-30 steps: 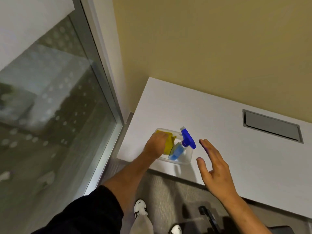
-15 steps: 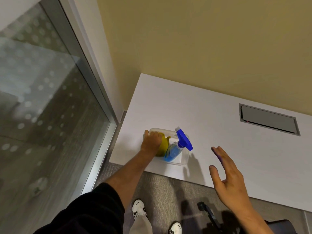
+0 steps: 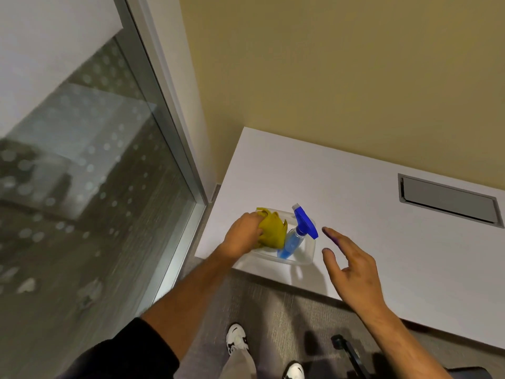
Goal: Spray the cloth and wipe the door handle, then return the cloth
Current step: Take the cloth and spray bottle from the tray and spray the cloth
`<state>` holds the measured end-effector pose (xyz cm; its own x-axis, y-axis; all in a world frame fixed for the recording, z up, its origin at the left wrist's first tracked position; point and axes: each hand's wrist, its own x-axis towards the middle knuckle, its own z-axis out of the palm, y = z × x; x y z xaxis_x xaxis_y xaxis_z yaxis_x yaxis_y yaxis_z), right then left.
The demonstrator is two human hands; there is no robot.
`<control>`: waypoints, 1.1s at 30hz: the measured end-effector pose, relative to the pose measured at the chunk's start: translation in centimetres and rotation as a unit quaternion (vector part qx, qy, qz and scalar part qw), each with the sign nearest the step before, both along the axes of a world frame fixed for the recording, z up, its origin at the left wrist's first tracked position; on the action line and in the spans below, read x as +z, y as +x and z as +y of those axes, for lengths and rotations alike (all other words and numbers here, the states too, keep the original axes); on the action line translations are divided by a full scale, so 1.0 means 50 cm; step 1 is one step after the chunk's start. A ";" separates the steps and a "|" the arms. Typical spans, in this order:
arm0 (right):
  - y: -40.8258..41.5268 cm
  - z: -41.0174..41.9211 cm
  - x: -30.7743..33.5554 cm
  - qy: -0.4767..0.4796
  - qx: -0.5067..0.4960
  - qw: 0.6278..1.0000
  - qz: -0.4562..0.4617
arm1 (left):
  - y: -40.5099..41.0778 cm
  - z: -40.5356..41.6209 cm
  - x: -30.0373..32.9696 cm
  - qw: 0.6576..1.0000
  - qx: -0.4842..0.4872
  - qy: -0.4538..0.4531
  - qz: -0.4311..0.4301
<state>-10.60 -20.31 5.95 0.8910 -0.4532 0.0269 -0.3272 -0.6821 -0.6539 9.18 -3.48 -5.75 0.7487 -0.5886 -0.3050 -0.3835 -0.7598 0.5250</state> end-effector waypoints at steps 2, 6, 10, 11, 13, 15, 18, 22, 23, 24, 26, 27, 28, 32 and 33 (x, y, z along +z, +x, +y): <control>0.012 0.012 0.004 0.004 0.011 1.000 0.005 | -0.009 0.021 0.031 0.999 0.016 -0.036 0.007; 0.032 0.034 0.009 0.105 0.032 0.994 0.011 | -0.037 0.070 0.100 0.993 0.044 -0.105 0.036; 0.045 0.054 0.012 0.233 0.061 0.969 0.057 | -0.084 0.114 0.195 0.974 0.104 -0.177 0.093; 0.046 0.059 0.015 0.254 0.084 0.961 0.073 | -0.099 0.124 0.219 0.968 0.120 -0.190 0.114; 0.048 0.068 0.023 0.286 0.128 0.945 0.094 | -0.130 0.138 0.258 0.955 0.147 -0.214 0.145; 0.050 0.078 0.030 0.307 0.146 0.935 0.099 | -0.163 0.143 0.287 0.936 0.187 -0.249 0.164; 0.060 0.088 0.036 0.297 0.165 0.935 0.105 | -0.215 0.143 0.304 0.899 0.261 -0.312 0.164; 0.076 0.081 0.058 0.328 0.244 0.905 0.118 | -0.261 0.144 0.299 0.855 0.347 -0.356 0.150; 0.082 0.076 0.063 0.344 0.272 0.889 0.132 | -0.271 0.147 0.297 0.833 0.352 -0.381 0.195; 0.088 0.073 0.067 0.351 0.298 0.875 0.149 | -0.279 0.148 0.297 0.799 0.351 -0.413 0.259; 0.096 0.067 0.073 0.319 0.330 0.870 0.180 | -0.296 0.146 0.302 0.730 0.335 -0.468 0.369; 0.099 0.064 0.075 0.302 0.334 0.874 0.181 | -0.303 0.142 0.303 0.708 0.328 -0.485 0.394; 0.101 0.061 0.077 0.293 0.332 0.881 0.167 | -0.308 0.136 0.304 0.697 0.338 -0.491 0.397; 0.121 0.032 0.082 0.274 0.263 0.925 0.012 | -0.311 0.113 0.290 0.663 0.442 -0.504 0.333; 0.132 0.015 0.082 0.273 0.215 0.937 -0.033 | -0.308 0.110 0.286 0.656 0.464 -0.505 0.317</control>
<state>-4.01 -19.55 10.05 0.9990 -0.0152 -0.0422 -0.0448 -0.2989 -0.9532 -6.23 2.04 8.53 0.8389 -0.1108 -0.5329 0.5353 0.3454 0.7708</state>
